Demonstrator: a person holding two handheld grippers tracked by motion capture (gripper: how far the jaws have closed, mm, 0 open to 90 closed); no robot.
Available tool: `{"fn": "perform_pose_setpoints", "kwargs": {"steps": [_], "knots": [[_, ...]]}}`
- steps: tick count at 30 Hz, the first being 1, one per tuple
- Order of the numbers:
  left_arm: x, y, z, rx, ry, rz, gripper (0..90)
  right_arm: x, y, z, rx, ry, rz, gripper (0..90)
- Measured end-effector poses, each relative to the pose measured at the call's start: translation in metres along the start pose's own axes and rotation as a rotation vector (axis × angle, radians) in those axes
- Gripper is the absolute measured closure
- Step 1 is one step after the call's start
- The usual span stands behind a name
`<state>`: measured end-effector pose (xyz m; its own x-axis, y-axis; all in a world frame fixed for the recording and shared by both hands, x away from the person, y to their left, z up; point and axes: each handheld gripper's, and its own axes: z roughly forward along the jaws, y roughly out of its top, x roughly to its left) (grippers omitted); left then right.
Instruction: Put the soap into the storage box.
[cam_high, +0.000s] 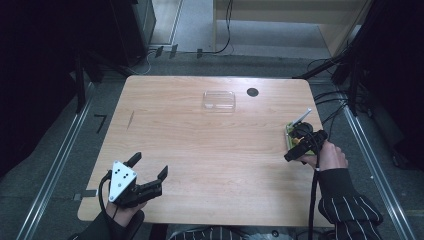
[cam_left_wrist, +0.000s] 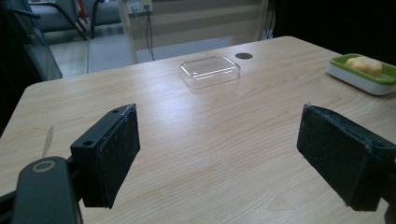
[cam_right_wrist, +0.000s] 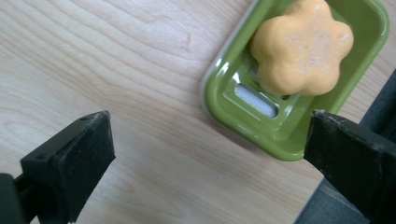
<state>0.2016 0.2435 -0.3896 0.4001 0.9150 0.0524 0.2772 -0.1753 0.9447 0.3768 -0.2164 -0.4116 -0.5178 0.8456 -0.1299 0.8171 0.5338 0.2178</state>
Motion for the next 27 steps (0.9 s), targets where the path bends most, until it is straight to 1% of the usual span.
{"fn": "perform_pose_setpoints", "kwargs": {"steps": [2,3,4,5,7,8,10,11,13,14,16,18,19,20,21,23,26,27], "knots": [[0.000,0.000,0.000,-0.001,0.001,-0.002,13.7,0.006,-0.005,-0.001,0.009,0.000,-0.005,1.7],[0.000,0.000,0.000,-0.001,0.001,-0.002,13.7,0.006,-0.005,-0.001,0.009,0.000,-0.005,1.7],[0.000,0.000,0.000,0.000,0.001,-0.002,13.7,0.010,-0.008,-0.001,0.021,-0.001,-0.019,1.7],[0.000,0.000,0.000,0.001,0.001,-0.002,13.7,0.012,-0.010,-0.001,0.028,-0.002,-0.014,1.8],[0.000,0.000,0.000,0.001,-0.001,0.000,13.7,0.014,-0.012,0.000,0.028,-0.006,-0.019,1.7],[0.000,0.000,0.000,-0.001,0.000,-0.002,13.7,0.018,-0.016,0.001,0.039,-0.007,-0.025,1.7],[0.000,0.000,0.000,0.000,0.002,-0.003,13.7,0.021,-0.018,0.002,0.041,-0.010,-0.032,1.7],[0.000,0.000,0.000,0.001,0.001,-0.002,13.7,0.026,-0.023,0.003,0.056,-0.011,-0.040,1.7],[0.000,0.000,0.000,0.004,0.002,0.002,13.7,0.028,-0.025,0.004,0.057,-0.013,-0.044,1.7],[0.000,0.000,0.000,0.001,0.001,-0.001,13.7,0.032,-0.030,0.005,0.064,-0.015,-0.059,1.7],[0.000,0.000,0.000,0.000,0.001,-0.002,13.7,0.034,-0.032,0.005,0.065,-0.017,-0.056,1.7],[0.000,0.000,0.000,0.000,0.000,-0.001,13.7,0.040,-0.040,0.007,0.068,-0.020,-0.071,1.7],[0.000,0.000,0.000,0.000,0.000,-0.001,13.7,0.040,-0.040,0.007,0.068,-0.020,-0.071,1.7],[0.000,0.000,0.000,0.001,0.000,0.000,13.7,0.044,-0.044,0.008,0.076,-0.023,-0.072,1.7],[0.000,0.000,0.000,0.001,0.000,0.000,13.7,0.044,-0.044,0.008,0.076,-0.023,-0.072,1.7],[0.000,0.000,0.000,0.001,0.000,-0.001,13.7,0.047,-0.050,0.010,0.081,-0.021,-0.077,1.7],[0.000,0.000,0.000,0.002,0.002,0.001,13.7,0.051,-0.059,0.013,0.083,-0.005,-0.077,1.7],[0.000,0.000,0.000,0.002,0.002,0.001,13.7,0.051,-0.059,0.013,0.083,-0.005,-0.077,1.7]]}}
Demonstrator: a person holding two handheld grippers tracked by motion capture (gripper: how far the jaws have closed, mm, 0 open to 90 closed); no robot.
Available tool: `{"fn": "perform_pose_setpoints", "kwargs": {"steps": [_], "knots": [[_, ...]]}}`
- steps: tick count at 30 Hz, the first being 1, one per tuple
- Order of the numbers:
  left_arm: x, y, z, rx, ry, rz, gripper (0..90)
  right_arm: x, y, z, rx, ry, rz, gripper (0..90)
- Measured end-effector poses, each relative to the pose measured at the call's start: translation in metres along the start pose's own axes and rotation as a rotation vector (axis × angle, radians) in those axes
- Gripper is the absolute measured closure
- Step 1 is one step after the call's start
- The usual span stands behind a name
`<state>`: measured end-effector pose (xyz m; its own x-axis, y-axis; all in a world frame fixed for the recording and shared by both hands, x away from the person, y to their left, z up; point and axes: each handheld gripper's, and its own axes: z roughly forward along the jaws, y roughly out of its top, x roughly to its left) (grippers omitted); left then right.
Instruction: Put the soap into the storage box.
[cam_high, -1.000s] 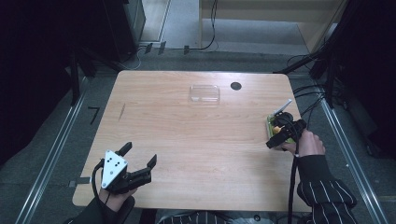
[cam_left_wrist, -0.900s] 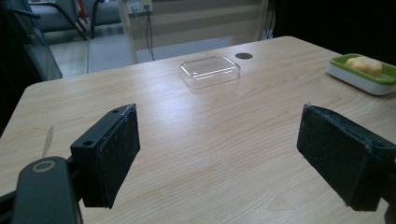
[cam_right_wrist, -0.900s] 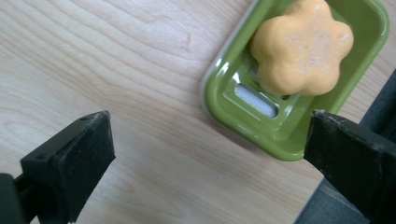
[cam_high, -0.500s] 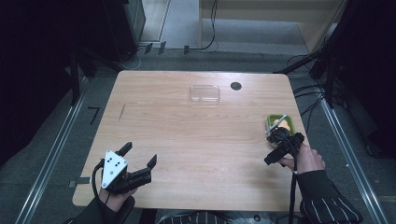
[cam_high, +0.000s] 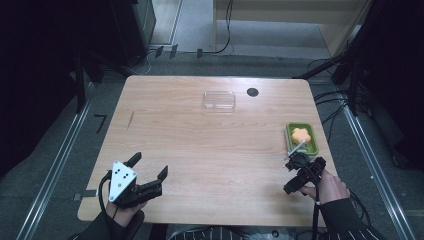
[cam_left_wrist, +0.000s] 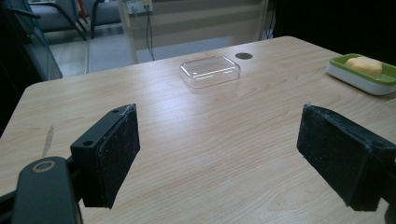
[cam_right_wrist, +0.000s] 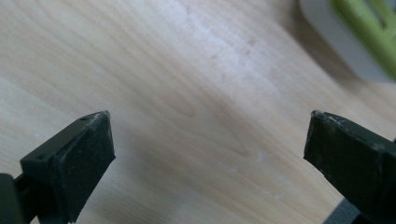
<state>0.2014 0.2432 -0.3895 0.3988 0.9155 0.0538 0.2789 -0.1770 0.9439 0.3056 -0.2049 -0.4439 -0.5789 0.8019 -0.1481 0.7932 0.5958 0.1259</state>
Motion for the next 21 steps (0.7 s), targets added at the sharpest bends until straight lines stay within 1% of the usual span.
{"fn": "perform_pose_setpoints", "kwargs": {"steps": [5,8,9,10,11,12,14,15,16,20,21], "knots": [[0.000,0.000,0.000,0.000,-0.001,0.001,13.7,0.007,-0.012,0.009,0.015,0.027,-0.012,1.7],[0.000,0.000,0.000,0.000,0.000,0.000,13.7,0.010,-0.016,0.010,0.021,0.032,-0.010,1.7],[0.000,0.000,0.000,0.000,-0.001,0.001,13.7,0.012,-0.020,0.010,0.022,0.044,-0.014,1.7],[0.000,0.000,0.000,0.000,-0.001,0.001,13.7,0.012,-0.020,0.010,0.022,0.044,-0.014,1.7],[0.000,0.000,0.000,0.000,-0.001,0.001,13.7,0.015,-0.024,0.010,0.017,0.041,-0.015,1.8],[0.000,0.000,0.000,0.000,-0.001,0.001,13.7,0.015,-0.026,0.010,0.018,0.050,-0.018,1.7],[0.000,0.000,0.000,0.000,-0.001,-0.001,13.7,0.016,-0.028,0.011,0.018,0.051,-0.020,1.8],[0.000,0.000,0.000,0.000,-0.001,0.000,13.7,0.019,-0.030,0.012,0.020,0.055,-0.031,1.9],[0.000,0.000,0.000,0.000,-0.001,0.000,13.7,0.019,-0.030,0.012,0.020,0.055,-0.031,1.9],[0.000,0.000,0.001,-0.002,0.000,-0.004,13.7,0.019,-0.031,0.011,-0.001,0.060,-0.045,2.5],[-0.001,0.000,0.001,-0.001,-0.001,-0.003,13.7,0.018,-0.032,0.009,-0.030,0.051,-0.058,2.8]]}}
